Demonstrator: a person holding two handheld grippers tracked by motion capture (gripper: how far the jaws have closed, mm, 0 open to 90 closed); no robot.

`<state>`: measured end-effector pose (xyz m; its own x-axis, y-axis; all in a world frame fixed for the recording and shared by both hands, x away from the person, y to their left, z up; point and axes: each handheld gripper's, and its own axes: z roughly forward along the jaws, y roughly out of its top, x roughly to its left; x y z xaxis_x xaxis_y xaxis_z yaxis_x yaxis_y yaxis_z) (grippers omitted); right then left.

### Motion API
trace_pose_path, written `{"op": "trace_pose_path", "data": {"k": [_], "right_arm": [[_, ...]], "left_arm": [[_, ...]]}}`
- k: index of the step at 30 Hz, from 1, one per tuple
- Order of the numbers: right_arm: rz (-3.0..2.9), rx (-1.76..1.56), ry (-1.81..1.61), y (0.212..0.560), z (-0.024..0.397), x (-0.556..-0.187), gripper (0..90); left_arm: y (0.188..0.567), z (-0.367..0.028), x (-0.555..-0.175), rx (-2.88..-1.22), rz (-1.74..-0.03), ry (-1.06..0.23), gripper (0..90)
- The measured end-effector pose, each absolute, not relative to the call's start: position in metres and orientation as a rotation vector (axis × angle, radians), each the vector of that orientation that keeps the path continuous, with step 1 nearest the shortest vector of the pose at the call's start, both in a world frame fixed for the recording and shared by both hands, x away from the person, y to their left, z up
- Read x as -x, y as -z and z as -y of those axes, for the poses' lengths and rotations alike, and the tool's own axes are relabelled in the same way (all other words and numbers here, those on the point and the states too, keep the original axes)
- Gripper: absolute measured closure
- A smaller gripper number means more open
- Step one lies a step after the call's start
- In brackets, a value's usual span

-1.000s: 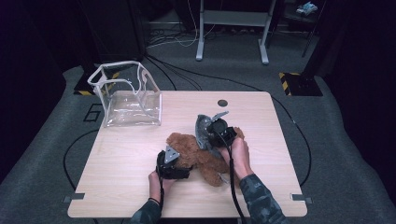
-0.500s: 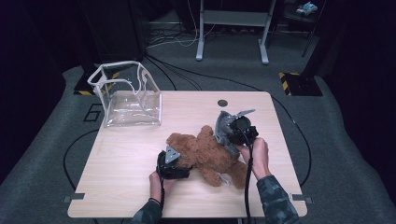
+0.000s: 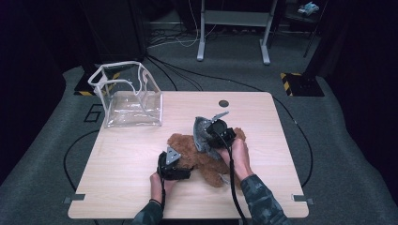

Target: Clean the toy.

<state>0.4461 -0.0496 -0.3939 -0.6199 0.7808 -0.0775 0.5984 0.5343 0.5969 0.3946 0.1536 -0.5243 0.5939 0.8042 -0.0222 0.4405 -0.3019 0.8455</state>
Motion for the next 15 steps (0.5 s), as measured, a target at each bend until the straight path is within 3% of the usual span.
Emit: {"op": "trace_pose_path", "data": {"k": [15], "right_arm": [[-2.317,-1.291,-0.630,0.406,0.122,-0.428,76.7]], "left_arm": [[0.525,-0.153,-0.395,-1.943,-0.993,-0.529,14.8]]}}
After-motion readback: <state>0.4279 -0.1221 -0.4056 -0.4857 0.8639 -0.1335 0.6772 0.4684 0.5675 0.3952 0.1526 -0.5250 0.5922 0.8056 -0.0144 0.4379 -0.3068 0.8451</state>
